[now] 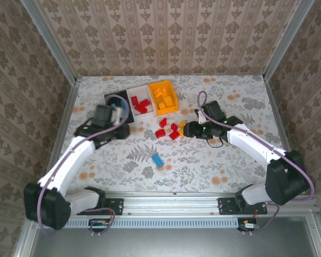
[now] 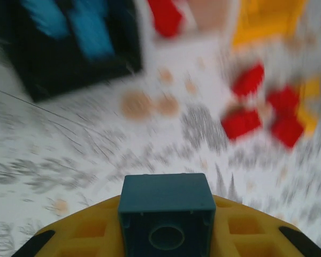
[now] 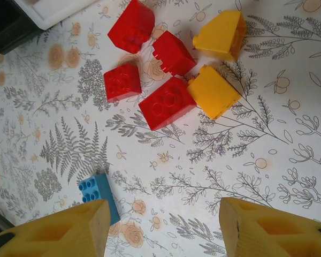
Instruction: Sort the legos into containers by color
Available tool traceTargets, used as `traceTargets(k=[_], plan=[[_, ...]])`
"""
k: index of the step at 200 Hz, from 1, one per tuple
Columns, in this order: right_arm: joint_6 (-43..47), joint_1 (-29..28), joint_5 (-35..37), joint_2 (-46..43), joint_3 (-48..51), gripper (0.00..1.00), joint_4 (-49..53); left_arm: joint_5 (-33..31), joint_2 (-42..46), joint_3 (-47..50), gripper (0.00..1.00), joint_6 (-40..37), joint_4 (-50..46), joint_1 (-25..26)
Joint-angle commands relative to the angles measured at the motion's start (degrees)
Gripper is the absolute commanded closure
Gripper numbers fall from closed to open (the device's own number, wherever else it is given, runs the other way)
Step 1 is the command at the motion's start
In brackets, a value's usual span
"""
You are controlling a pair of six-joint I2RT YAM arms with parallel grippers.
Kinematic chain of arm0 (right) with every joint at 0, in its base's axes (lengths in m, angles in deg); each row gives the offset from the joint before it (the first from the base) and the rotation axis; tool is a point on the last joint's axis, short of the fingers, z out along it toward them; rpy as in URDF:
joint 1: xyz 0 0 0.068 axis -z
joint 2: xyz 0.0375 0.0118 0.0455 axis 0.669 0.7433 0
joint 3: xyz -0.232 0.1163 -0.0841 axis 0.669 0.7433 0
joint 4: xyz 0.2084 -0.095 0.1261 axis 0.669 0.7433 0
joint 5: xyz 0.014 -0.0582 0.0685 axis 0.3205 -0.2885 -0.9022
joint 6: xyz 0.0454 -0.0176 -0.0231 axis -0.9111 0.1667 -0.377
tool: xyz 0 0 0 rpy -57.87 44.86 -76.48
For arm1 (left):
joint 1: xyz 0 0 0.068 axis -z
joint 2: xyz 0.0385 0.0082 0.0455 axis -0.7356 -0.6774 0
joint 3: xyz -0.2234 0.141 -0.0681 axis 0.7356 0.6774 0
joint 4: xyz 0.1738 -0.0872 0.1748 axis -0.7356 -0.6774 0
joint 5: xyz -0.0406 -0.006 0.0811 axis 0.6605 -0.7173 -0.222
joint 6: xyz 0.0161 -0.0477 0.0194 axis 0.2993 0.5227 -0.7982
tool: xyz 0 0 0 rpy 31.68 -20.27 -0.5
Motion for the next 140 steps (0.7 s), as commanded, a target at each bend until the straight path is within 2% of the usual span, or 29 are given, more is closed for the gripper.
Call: traceTargets(k=[1, 23, 51, 77, 112, 140], plan=[[-1.0, 0.2, -1.3, 0.4, 0.5, 0.42, -1.5, 11.2, -0.2, -2.4, 0.68, 8.7, 5.4, -8.4], [-0.9, 0.2, -1.0, -0.1, 0.7, 0.42, -1.3, 19.8, -5.4, -5.0, 0.68, 15.2, 10.5, -15.1], [-1.3, 0.2, -0.8, -1.0, 1.8, 0.42, -1.6, 27.7, -14.7, -7.8, 0.69, 22.8, 18.1, -18.0], [-1.2, 0.3, -0.4, -1.1, 2.4, 0.42, -1.3, 30.9, -23.2, -10.1, 0.69, 29.9, 24.6, -18.5], [-1.0, 0.3, 0.3, -3.2, 3.9, 0.42, -1.4, 33.6, -32.6, -8.8, 0.70, 44.6, 39.5, -18.3], [-1.1, 0.3, 0.3, -2.8, 4.5, 0.42, -1.9, 33.5, -37.4, -8.6, 0.71, 50.2, 44.7, -17.1]])
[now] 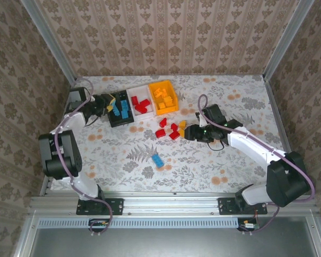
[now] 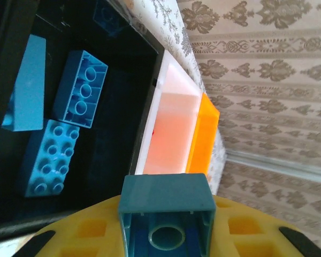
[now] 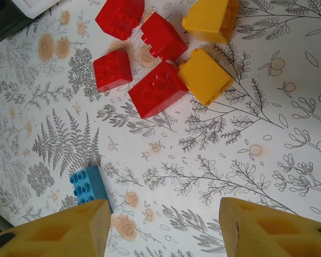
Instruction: Sort the legos into containers by color
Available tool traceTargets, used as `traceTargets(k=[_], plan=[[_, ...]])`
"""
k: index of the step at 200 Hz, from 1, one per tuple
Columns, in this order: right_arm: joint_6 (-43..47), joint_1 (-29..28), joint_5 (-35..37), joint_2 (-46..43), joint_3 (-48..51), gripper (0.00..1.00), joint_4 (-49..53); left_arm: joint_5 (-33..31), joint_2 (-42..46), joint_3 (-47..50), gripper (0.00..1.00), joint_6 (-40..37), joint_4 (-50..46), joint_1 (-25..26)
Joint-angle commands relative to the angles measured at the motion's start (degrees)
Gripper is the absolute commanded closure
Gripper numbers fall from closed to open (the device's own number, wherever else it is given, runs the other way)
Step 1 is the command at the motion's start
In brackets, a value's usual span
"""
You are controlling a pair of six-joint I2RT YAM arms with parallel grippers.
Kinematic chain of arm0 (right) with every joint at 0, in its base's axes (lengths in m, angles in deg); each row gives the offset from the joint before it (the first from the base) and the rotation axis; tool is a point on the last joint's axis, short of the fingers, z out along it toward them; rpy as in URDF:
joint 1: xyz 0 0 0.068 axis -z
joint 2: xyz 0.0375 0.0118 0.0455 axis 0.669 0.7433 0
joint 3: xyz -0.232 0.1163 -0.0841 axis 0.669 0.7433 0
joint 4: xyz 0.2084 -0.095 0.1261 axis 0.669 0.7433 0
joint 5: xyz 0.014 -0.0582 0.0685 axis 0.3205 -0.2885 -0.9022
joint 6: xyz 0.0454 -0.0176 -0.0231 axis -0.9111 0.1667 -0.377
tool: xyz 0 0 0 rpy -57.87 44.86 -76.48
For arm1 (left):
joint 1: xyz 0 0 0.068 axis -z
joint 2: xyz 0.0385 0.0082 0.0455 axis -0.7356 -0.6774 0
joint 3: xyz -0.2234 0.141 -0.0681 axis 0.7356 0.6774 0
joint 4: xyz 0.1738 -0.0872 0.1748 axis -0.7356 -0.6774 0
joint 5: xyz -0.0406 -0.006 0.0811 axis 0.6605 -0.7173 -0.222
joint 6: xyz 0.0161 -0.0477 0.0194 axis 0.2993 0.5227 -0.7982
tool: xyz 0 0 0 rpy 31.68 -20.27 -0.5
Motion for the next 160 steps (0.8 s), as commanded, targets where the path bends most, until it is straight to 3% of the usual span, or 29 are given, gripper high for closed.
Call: traceTargets(k=[1, 29, 51, 104, 160], plan=[[-0.7, 0.3, 0.2, -0.8, 1.0, 0.42, -0.8, 2.6, -2.2, -0.3, 0.71, 9.8, 9.7, 0.8], [-0.7, 0.3, 0.1, -0.6, 1.1, 0.42, -1.1, 2.1, -4.3, -0.1, 0.67, 11.1, 10.8, 0.9], [-0.5, 0.2, 0.4, -0.6, 1.3, 0.42, -1.1, 1.8, -4.6, 0.4, 0.54, 11.6, 11.1, 0.8], [-0.7, 0.3, 0.5, -0.9, 1.7, 0.42, -1.5, 2.5, -5.1, 0.8, 0.43, 11.9, 11.9, 0.8], [-0.6, 0.3, 0.5, -1.4, 1.9, 0.42, -1.1, 2.8, -4.6, 1.9, 0.42, 12.0, 12.8, 0.1]])
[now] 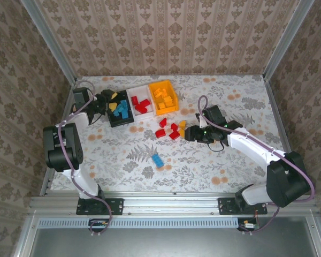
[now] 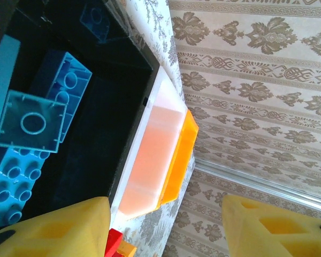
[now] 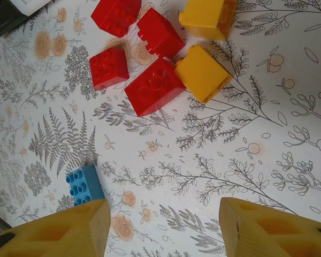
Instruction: Sort the legos into containers by color
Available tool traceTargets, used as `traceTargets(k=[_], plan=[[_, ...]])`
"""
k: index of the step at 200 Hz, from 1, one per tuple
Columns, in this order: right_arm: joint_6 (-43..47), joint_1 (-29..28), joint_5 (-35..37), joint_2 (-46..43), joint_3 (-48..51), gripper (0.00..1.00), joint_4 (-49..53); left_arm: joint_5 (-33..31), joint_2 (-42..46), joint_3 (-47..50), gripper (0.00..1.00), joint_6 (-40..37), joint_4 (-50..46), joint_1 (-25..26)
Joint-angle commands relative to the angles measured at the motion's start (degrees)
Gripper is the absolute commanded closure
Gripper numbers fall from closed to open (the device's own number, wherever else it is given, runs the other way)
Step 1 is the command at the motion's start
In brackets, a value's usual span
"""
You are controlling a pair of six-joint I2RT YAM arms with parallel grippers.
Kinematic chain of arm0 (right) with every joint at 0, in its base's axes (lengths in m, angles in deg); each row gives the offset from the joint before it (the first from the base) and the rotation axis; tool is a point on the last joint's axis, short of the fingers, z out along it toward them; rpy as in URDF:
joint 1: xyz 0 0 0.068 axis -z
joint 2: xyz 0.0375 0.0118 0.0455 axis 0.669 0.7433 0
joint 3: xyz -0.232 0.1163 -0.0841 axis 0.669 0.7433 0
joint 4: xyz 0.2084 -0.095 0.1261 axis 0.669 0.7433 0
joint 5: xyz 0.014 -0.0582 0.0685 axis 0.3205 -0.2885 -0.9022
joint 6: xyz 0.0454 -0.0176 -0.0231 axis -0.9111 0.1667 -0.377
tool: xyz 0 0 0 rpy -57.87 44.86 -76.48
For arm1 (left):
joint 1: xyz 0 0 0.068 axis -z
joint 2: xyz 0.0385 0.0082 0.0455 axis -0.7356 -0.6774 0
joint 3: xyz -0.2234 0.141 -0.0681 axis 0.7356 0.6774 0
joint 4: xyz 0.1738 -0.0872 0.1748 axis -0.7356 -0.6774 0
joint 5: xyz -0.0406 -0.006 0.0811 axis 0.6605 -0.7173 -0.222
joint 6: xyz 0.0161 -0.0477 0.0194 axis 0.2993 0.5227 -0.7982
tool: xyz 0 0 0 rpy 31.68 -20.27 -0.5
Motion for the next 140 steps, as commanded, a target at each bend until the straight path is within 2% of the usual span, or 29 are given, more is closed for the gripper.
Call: traceTargets(k=[1, 25, 42, 64, 90, 108, 140], plan=[[-0.6, 0.3, 0.5, -1.4, 0.9, 0.42, -0.1, 1.4, 0.0, 1.0, 0.42, 0.6, 1.7, -0.4], [-0.7, 0.2, 0.5, -1.7, 1.1, 0.42, -0.2, 1.8, 0.8, 0.8, 0.41, -1.3, 0.2, -0.2], [-0.7, 0.2, 0.5, -1.9, 1.3, 0.42, -0.3, 1.9, 2.4, -1.4, 0.41, -7.0, -5.9, 0.6], [-0.7, 0.2, 0.5, -2.2, 1.6, 0.42, -0.2, -0.1, 5.9, -6.8, 0.38, -20.7, -21.2, 3.5], [-0.5, 0.3, 0.8, -2.8, 1.8, 0.42, -0.1, -6.1, 10.7, -13.0, 0.33, -38.0, -39.5, 9.4], [0.0, 0.4, 1.2, -3.2, 1.7, 0.41, 0.4, -11.0, 13.1, -17.6, 0.24, -50.4, -50.5, 14.8], [0.4, 0.6, 1.8, -4.5, 1.7, 0.41, 1.1, -16.9, 16.3, -19.7, 0.07, -71.3, -63.2, 26.8]])
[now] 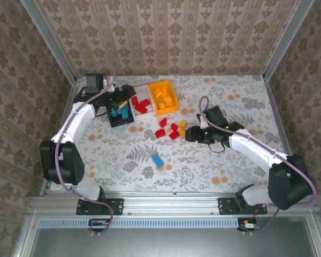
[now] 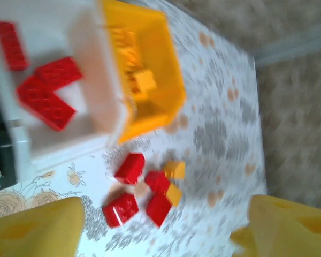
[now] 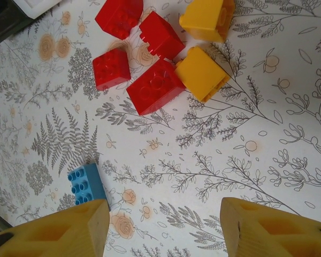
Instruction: Sort the legos into containers by color
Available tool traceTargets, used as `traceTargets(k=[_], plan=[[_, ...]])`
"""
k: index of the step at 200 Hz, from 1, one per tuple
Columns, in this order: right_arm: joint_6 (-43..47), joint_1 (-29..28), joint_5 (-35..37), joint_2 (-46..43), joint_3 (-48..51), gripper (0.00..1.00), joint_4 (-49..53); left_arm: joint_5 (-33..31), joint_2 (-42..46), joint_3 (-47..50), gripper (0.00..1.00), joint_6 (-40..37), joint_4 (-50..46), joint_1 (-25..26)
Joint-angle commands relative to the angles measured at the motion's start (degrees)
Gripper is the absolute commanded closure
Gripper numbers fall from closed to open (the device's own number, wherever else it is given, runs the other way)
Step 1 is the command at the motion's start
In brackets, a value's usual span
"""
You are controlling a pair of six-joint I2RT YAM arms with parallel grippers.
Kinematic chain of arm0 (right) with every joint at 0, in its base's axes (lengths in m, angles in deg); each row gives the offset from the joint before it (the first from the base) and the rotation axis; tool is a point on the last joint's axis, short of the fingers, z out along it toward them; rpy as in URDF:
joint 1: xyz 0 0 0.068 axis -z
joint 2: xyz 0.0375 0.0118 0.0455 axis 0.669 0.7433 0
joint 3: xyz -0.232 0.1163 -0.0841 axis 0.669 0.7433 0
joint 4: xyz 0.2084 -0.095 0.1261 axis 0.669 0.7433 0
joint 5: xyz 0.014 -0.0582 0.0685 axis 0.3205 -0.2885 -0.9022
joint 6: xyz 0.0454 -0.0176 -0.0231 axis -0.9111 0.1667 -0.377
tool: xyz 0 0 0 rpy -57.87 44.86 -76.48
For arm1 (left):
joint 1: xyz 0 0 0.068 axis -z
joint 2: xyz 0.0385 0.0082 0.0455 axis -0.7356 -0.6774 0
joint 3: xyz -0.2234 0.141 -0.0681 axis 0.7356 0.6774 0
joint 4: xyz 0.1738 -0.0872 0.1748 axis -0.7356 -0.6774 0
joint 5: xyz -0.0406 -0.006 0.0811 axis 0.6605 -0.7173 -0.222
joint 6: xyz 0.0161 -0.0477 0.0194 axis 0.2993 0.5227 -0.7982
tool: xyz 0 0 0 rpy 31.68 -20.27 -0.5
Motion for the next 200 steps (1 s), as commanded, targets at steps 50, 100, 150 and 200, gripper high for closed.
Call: traceTargets(k=[50, 100, 150, 200], plan=[[0.1, 0.5, 2.5, -5.1, 2.0, 0.25, 1.1, -17.2, 6.6, 9.3, 0.00, -39.0, -16.2, 22.4], [1.8, 0.9, 3.2, -7.2, 3.6, 0.15, 3.4, -21.7, 2.5, 15.8, 0.00, -38.7, -12.1, 31.2], [2.4, 1.6, 3.3, -7.8, 4.9, 0.14, 3.9, -21.1, -1.7, 20.2, 0.00, -34.7, -7.4, 36.1], [2.1, 1.6, 3.0, -7.7, 4.6, 0.12, 3.7, -28.0, -5.5, 22.1, 0.00, -30.3, -4.4, 37.5]])
